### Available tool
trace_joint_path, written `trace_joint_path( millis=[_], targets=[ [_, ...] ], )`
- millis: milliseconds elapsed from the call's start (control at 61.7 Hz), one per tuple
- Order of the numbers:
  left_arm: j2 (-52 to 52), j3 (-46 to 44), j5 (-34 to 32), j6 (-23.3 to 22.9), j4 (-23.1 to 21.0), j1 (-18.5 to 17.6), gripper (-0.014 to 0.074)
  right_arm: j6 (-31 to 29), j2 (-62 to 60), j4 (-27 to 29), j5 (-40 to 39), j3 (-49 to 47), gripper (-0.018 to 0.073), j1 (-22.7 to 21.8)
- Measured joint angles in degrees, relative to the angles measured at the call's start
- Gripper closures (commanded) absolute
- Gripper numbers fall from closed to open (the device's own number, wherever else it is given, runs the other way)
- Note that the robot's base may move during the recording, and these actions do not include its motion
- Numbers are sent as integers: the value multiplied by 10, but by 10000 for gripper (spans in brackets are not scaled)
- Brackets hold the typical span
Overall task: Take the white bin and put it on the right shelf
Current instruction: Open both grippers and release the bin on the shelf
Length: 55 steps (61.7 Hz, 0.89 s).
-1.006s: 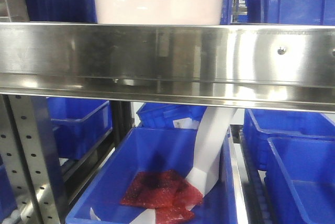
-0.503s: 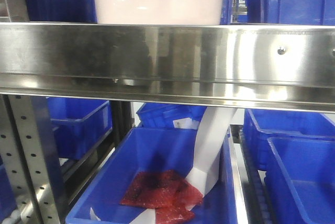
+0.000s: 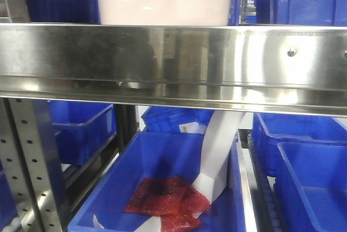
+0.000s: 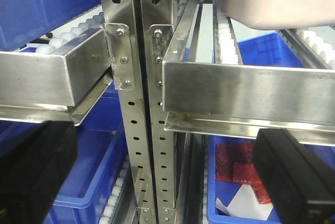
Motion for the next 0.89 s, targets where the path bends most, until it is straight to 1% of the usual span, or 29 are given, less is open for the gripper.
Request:
trace_joint_path(
  millis=[892],
  targets=[
    [0,0,0,-1,-1,0,715,0,0,0,0,0,491,0]
  ],
)
